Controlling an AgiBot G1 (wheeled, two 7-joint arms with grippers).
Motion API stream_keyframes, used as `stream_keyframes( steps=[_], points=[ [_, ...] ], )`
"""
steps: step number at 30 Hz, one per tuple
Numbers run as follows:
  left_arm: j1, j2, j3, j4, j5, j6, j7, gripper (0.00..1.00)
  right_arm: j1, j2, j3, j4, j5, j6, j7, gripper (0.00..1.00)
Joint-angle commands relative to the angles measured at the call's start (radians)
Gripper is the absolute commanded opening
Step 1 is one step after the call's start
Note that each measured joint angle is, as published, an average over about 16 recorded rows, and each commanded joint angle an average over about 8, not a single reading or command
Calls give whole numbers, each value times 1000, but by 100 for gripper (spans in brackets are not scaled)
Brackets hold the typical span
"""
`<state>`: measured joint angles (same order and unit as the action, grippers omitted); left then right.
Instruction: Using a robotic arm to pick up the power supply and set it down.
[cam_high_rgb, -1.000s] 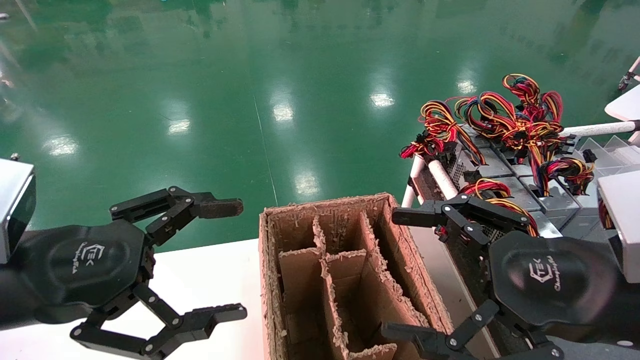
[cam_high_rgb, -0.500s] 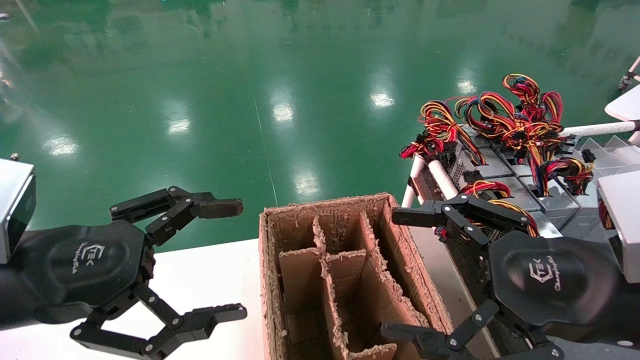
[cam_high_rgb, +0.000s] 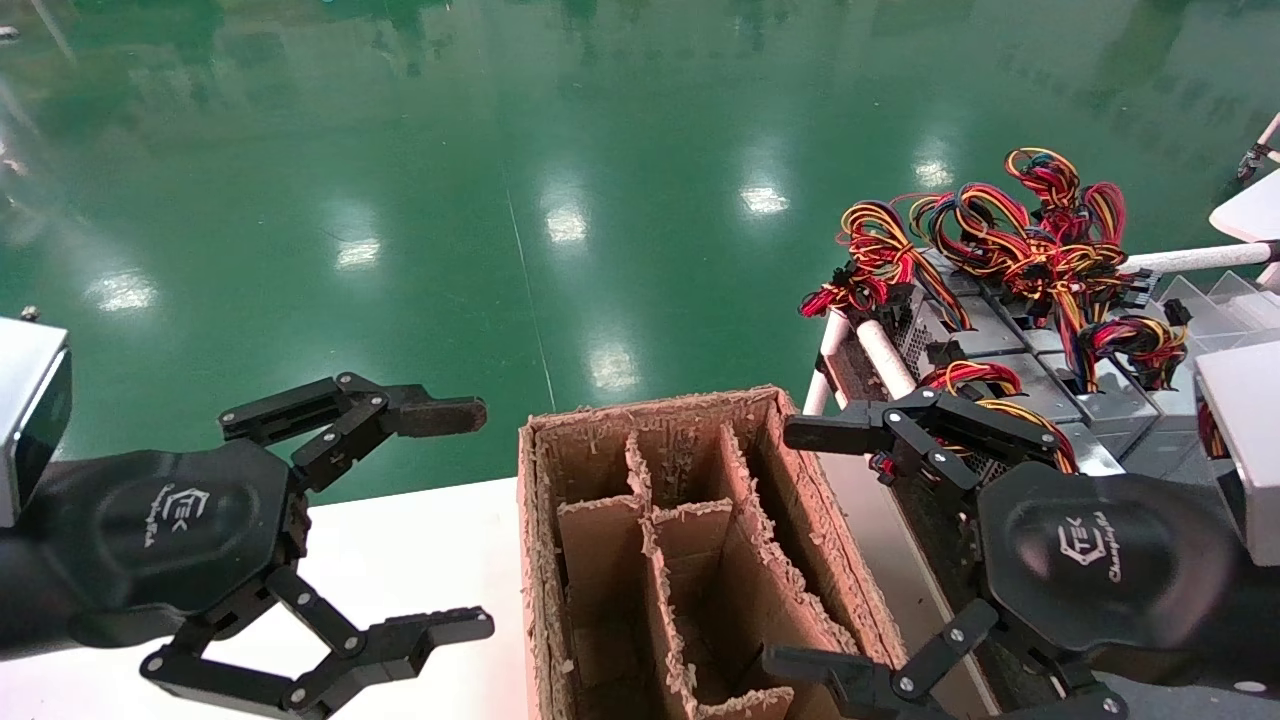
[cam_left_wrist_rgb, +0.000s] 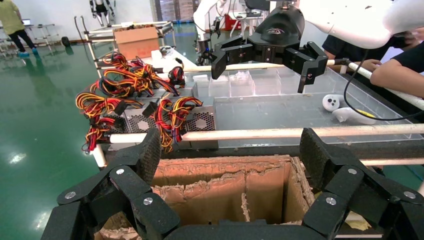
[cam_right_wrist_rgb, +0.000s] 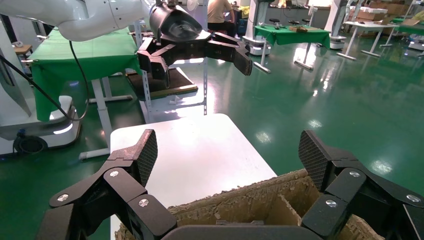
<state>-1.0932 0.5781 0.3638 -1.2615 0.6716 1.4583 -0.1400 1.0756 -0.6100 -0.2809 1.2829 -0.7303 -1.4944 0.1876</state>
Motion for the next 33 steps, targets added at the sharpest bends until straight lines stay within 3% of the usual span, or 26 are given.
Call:
stream_keyframes(
  steps=[1, 33],
  points=[
    [0, 0, 0, 0, 0, 0, 0, 100, 0, 0, 0, 0, 0, 0, 0, 100],
    [0, 0, 0, 0, 0, 0, 0, 100, 0, 0, 0, 0, 0, 0, 0, 100]
  ],
)
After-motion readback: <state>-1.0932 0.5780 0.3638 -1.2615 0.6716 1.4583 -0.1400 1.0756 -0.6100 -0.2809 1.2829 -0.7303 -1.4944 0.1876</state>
